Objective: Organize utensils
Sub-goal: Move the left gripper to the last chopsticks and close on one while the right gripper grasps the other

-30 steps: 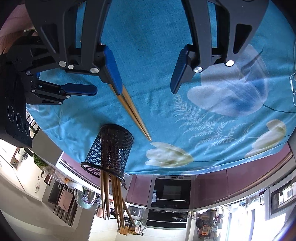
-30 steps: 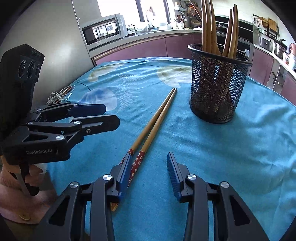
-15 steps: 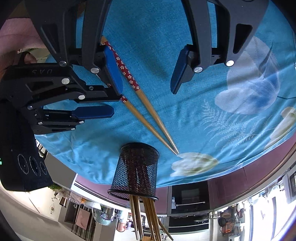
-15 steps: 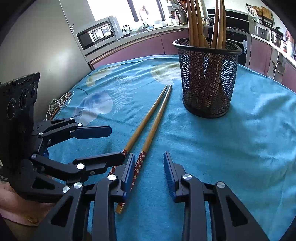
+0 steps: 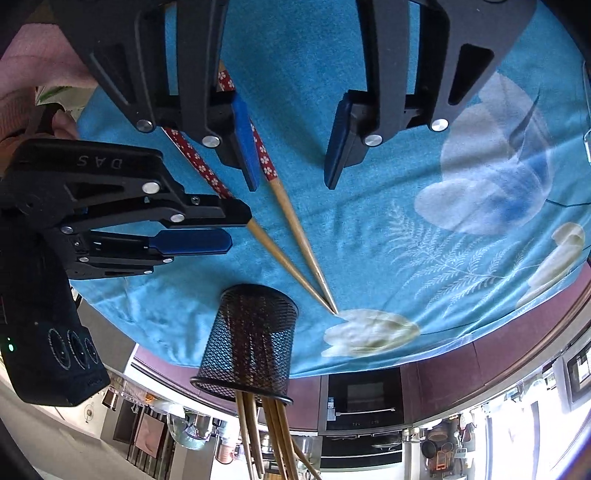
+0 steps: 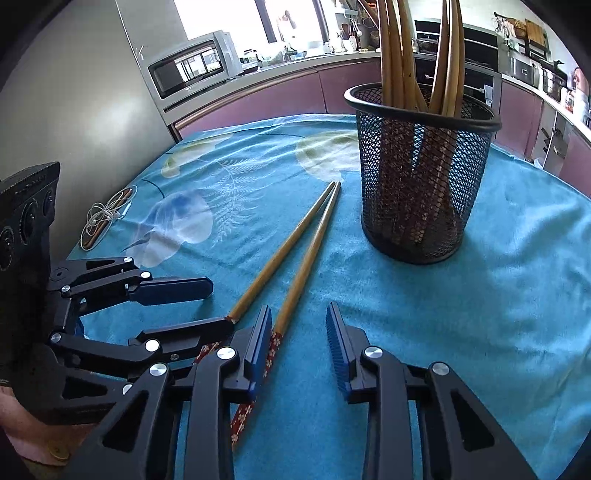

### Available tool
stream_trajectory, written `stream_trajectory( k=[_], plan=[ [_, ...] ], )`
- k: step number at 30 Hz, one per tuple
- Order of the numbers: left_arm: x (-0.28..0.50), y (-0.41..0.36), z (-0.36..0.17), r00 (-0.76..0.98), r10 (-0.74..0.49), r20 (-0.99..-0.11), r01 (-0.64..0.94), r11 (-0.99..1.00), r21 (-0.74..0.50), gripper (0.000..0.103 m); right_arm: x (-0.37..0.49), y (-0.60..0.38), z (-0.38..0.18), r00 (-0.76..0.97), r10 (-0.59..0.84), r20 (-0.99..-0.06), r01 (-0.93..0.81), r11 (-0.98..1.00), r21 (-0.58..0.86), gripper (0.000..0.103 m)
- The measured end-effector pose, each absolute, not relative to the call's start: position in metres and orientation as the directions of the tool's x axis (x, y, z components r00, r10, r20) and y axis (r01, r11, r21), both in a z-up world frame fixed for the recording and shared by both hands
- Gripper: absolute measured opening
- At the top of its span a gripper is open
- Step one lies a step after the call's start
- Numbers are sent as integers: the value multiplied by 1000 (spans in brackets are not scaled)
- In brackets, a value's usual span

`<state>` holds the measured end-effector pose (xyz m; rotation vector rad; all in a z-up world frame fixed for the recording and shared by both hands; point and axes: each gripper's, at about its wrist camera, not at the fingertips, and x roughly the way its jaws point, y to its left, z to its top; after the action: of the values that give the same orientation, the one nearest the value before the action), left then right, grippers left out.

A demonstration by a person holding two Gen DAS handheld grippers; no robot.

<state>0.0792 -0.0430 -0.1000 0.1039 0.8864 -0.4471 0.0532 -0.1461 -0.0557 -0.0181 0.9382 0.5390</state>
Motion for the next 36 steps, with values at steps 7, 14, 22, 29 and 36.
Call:
stream_trajectory(
  k=[7, 14, 22, 29, 36],
  plan=[
    [101, -41, -99, 549, -318, -773, 397, 913, -94, 35, 73, -140, -56, 483, 411, -774, -437, 878, 193, 22],
    [121, -48, -101, 536, -322, -780, 400, 911, -100, 30, 85, -140, -58, 484, 410, -774, -422, 884, 204, 15],
    [146, -54, -104, 527, -318, -788, 385, 916, -112, 20, 90, -146, -59, 477, 429, -767, -401, 883, 245, 10],
    [150, -55, -105, 532, -320, -784, 362, 923, -131, 11, 89, -150, -59, 472, 437, -766, -396, 881, 259, 7],
    [144, -51, -104, 541, -315, -780, 334, 931, -145, 9, 83, -155, -58, 469, 442, -764, -394, 880, 267, 7]
  ],
)
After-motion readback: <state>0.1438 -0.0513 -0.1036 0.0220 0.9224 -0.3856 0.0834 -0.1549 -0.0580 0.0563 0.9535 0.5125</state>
